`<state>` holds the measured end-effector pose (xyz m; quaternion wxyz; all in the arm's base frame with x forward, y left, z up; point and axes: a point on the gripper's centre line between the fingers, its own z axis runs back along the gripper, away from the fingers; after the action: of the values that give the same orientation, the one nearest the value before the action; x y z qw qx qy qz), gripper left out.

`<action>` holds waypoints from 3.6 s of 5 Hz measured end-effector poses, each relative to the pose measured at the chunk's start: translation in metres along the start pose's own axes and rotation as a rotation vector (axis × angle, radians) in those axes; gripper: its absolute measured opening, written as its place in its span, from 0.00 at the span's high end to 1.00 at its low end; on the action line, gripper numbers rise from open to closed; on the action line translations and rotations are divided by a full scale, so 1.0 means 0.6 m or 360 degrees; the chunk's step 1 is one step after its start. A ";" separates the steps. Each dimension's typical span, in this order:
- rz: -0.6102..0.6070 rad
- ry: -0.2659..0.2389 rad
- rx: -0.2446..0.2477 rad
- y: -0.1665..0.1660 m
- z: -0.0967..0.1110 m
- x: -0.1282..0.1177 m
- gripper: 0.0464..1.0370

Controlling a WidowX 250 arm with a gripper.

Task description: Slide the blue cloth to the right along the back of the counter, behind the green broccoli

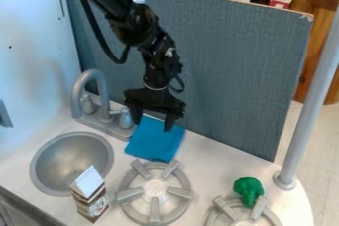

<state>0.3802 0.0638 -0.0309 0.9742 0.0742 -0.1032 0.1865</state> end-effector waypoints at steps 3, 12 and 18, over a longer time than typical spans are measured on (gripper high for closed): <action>-0.0012 0.0124 0.0054 -0.013 -0.089 0.007 0.04; 0.0068 0.0333 0.0049 0.103 -0.204 0.033 0.04; -0.0166 0.0204 0.0068 -0.067 -0.201 0.026 0.04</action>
<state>0.4302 0.0544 -0.1483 0.9854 0.0881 -0.0327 0.1421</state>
